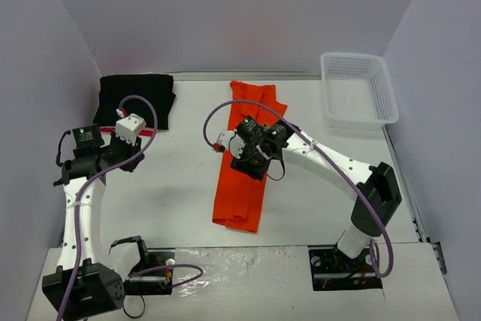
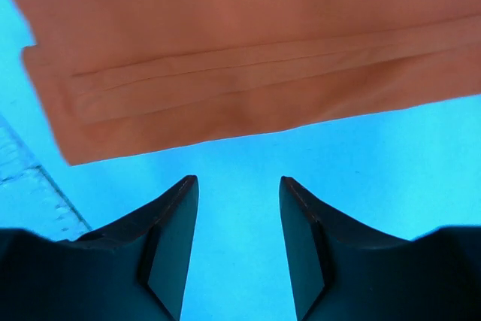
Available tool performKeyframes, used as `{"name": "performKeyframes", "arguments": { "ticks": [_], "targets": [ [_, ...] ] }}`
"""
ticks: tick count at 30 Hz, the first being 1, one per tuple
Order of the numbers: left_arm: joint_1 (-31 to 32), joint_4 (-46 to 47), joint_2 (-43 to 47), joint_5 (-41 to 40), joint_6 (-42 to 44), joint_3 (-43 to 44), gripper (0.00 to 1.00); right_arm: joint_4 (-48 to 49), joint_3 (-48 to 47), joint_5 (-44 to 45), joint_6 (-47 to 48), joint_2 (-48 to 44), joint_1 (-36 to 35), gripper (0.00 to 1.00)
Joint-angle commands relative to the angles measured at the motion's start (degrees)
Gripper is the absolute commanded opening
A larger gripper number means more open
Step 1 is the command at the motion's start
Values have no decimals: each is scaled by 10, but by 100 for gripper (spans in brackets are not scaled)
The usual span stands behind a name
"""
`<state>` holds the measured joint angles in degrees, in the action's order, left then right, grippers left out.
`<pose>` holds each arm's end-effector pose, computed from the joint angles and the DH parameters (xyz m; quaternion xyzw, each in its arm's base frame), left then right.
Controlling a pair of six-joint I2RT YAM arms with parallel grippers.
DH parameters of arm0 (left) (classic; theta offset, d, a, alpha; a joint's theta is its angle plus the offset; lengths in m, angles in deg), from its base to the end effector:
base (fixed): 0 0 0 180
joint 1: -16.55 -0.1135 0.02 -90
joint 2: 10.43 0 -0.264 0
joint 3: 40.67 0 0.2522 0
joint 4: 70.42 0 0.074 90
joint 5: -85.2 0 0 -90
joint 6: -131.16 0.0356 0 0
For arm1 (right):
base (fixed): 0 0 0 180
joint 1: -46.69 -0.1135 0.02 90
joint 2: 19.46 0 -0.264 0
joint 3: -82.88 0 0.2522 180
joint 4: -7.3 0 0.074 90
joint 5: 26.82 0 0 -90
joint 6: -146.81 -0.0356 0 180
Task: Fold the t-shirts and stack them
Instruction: Rotate the tshirt 90 degrees, then grab the bottom of the folded rectangular tshirt with right arm
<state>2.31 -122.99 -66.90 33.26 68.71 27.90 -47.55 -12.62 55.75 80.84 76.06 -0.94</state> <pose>0.1977 0.0275 0.3202 0.2351 0.8368 -0.1354 0.4756 0.2395 0.2694 0.2868 -0.5728 0.7599 0.1221 0.2822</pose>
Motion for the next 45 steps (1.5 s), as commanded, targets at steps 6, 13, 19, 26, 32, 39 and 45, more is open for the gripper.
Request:
{"name": "performKeyframes", "arguments": {
  "ticks": [6, 13, 19, 26, 32, 39, 45],
  "targets": [
    [-21, 31, 14, -33, -50, 14, 17, -42, 64, -86, 17, -28, -58, 44],
    [-31, 32, 19, -62, -52, 9, 17, -32, 65, -108, 22, 14, -142, 44],
    [-40, 29, 21, -71, -48, 6, 17, -23, 53, -108, 21, 75, -203, 44],
    [-46, 30, 34, -71, -43, -3, 18, 8, 78, -90, 21, 92, -211, 45],
    [-46, 32, 32, -65, -41, -2, 18, 14, 67, -74, 19, 112, -211, 45],
    [-46, 31, 37, -61, -37, -7, 17, 31, 61, -80, 21, 149, -212, 45],
    [-46, 29, 42, -58, -34, -7, 18, 49, 59, -59, 13, 173, -221, 43]
  ]
}}
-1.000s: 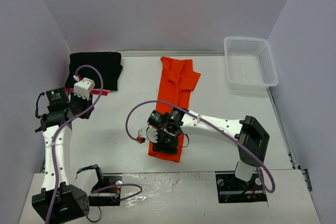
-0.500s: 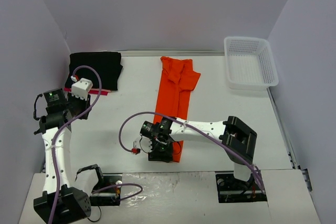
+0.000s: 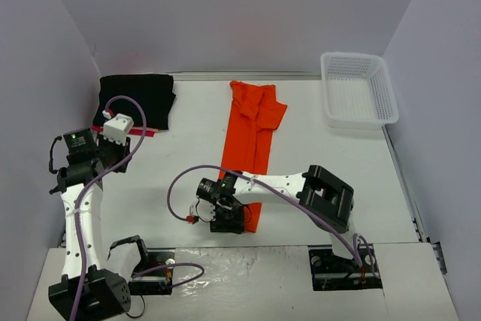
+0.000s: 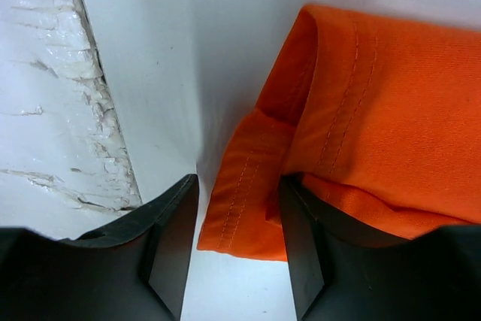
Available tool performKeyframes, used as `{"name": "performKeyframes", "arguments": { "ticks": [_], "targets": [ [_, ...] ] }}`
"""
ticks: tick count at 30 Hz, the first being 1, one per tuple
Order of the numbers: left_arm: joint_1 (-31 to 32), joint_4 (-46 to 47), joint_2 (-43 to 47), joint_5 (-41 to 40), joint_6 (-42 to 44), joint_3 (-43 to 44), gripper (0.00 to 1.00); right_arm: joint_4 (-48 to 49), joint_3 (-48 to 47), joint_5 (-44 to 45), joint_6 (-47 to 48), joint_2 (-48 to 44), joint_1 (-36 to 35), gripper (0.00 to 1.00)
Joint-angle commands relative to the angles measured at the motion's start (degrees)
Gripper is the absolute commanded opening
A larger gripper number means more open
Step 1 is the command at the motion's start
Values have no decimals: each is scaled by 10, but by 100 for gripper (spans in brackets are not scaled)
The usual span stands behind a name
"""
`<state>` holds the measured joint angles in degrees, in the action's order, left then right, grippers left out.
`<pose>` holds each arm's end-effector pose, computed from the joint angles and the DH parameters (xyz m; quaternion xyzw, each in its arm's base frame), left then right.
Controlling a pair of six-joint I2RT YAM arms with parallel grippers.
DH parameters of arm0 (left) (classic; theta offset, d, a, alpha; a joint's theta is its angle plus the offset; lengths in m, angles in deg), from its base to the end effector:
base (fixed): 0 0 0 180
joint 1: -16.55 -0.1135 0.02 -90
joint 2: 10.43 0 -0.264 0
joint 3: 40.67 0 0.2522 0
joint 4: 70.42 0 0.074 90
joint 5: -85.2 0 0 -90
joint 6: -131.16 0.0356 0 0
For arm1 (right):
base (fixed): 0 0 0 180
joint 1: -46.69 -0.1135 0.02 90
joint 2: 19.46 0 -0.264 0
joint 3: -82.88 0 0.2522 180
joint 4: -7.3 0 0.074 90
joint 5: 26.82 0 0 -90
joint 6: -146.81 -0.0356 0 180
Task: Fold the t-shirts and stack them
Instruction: Grab the bottom of the folded rectangular tshirt with right arm
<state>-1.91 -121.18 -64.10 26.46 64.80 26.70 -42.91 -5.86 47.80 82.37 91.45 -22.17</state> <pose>0.1879 0.0433 0.3230 0.1589 0.8558 -0.0709 0.4872 0.1284 0.3584 0.1617 -0.7326 0.6502 0.1789 0.0923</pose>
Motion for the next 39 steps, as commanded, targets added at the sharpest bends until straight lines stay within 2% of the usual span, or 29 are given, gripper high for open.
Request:
{"name": "performKeyframes", "arguments": {
  "ticks": [1, 8, 10, 14, 21, 27, 33, 39],
  "targets": [
    [-4, 10, 15, 11, 5, 4, 18, 6, -9, 29, -5, 23, -12, 43],
    [-4, 10, 21, 12, 10, 1, 17, 45, 20, 104, -38, 47, -38, 34],
    [-4, 10, 23, 13, 11, 1, 17, 61, 37, 113, -47, 57, -38, 30],
    [-4, 10, 24, 13, 14, -3, 17, 75, 50, 118, -54, 70, -39, 27],
    [-4, 9, 25, 14, 18, -4, 17, 67, 48, 99, -56, 59, -39, 0],
    [-4, 12, 25, 13, 19, -6, 17, -8, 25, 15, -14, 12, -21, 0],
    [-4, 15, 23, 13, 19, -5, 17, -86, -10, 13, 20, -39, 25, 0],
    [-4, 14, 24, 12, 19, -5, 17, -122, -48, 17, 38, -58, 63, 0]
  ]
}}
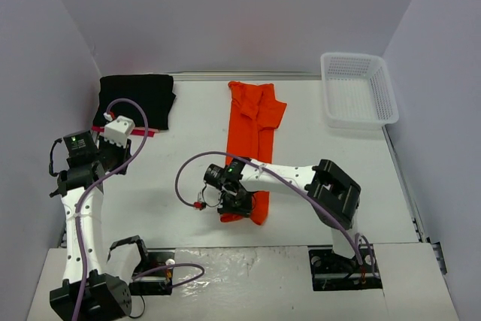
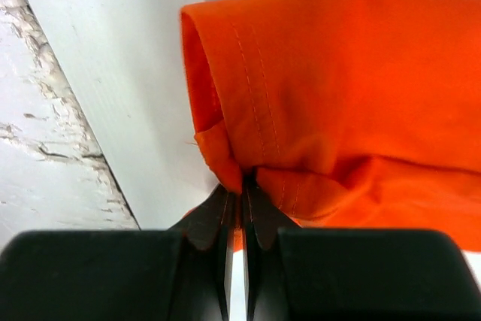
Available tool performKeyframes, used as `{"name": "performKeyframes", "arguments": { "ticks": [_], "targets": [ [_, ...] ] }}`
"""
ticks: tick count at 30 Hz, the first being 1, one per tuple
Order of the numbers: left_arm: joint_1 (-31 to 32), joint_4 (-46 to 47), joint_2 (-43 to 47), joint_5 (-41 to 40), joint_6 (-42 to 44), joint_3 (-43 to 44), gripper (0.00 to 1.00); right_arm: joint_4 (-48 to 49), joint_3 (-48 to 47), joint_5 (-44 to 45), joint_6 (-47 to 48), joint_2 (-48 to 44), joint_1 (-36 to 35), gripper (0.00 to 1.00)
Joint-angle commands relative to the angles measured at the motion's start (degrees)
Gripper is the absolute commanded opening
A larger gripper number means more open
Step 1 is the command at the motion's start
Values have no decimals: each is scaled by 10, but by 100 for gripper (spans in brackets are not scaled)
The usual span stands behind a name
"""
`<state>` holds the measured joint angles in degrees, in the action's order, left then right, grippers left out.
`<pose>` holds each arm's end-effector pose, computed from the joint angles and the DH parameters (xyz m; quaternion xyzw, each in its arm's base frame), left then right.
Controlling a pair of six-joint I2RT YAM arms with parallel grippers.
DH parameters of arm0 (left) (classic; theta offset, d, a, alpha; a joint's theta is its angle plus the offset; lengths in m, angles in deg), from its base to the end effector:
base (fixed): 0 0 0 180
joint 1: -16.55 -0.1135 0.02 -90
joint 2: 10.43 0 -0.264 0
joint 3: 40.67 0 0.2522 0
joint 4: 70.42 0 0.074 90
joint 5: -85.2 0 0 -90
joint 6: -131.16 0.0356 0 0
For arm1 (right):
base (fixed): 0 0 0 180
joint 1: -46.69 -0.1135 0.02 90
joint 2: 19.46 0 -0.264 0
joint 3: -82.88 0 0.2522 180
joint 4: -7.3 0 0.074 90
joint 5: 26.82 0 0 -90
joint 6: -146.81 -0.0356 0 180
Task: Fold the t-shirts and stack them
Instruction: Grab the bottom of the folded rectangular tshirt with right arm, then fold the folded rectangular tshirt in 1/3 of the way
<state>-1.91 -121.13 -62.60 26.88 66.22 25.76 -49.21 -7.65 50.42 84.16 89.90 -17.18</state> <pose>0.1827 0.0413 0.3222 0.1722 0.8504 -0.0657 0.4928 0.1575 0.3390 0.1760 -0.7143 0.6794 0.1444 0.0859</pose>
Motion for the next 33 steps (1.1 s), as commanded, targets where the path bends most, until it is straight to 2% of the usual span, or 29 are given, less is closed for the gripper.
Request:
{"name": "performKeyframes", "arguments": {
  "ticks": [1, 16, 33],
  "targets": [
    [-4, 14, 11, 6, 5, 4, 17, -60, -36, -9, 21, -44, 18, 0],
    [-4, 13, 10, 5, 6, 3, 17, -89, -80, 28, 39, -57, 47, 0],
    [-4, 12, 7, 6, 8, 2, 17, -99, -140, 67, 81, -40, 119, 0]
  ]
}}
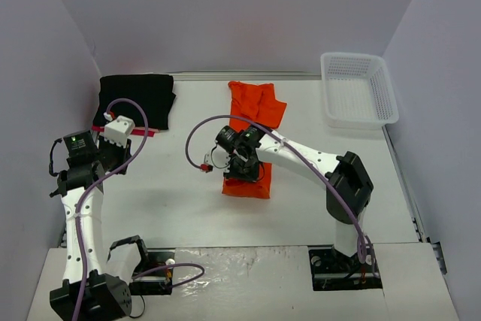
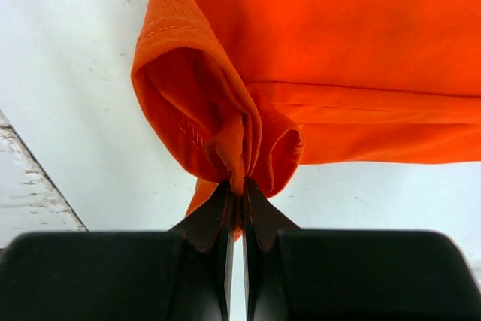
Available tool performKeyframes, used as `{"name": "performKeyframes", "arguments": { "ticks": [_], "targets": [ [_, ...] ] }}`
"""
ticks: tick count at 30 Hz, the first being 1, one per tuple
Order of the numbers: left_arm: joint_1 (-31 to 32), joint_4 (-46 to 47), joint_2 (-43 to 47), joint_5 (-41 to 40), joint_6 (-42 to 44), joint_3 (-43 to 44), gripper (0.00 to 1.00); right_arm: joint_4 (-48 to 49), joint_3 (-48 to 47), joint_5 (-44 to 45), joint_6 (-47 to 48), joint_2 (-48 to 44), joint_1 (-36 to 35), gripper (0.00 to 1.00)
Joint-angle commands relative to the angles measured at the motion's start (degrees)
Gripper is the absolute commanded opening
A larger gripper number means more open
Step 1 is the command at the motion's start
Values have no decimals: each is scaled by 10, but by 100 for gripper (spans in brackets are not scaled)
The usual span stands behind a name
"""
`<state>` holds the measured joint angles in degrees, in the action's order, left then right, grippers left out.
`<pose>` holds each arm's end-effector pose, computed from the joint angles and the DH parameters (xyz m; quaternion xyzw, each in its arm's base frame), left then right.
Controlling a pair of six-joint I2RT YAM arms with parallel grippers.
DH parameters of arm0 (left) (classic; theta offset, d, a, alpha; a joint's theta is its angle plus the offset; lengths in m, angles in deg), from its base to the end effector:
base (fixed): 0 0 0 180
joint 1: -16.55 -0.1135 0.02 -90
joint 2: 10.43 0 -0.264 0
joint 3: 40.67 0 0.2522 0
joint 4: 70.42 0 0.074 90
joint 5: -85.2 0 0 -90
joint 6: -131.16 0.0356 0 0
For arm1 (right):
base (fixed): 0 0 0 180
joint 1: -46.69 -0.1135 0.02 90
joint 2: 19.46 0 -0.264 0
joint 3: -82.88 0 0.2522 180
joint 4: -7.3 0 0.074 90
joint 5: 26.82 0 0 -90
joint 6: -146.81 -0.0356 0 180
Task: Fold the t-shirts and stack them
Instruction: Fold the folded rectangular tshirt in 1/3 of the way
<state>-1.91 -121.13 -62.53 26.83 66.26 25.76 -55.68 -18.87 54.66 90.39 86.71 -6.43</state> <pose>0.1825 0.0412 0.3224 0.1724 0.8502 -0.0649 0.4932 0.2280 0.3127 0.2468 -0.6819 0.7011 0.1049 0.1802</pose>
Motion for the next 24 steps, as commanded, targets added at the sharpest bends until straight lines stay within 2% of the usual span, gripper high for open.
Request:
{"name": "performKeyframes", "arguments": {
  "ticks": [1, 24],
  "targets": [
    [-4, 12, 5, 6, 7, 2, 17, -34, -33, 28, 21, -7, 20, 0],
    [-4, 14, -9, 8, 9, 3, 17, -38, -214, 70, 69, 119, 133, 0]
  ]
}}
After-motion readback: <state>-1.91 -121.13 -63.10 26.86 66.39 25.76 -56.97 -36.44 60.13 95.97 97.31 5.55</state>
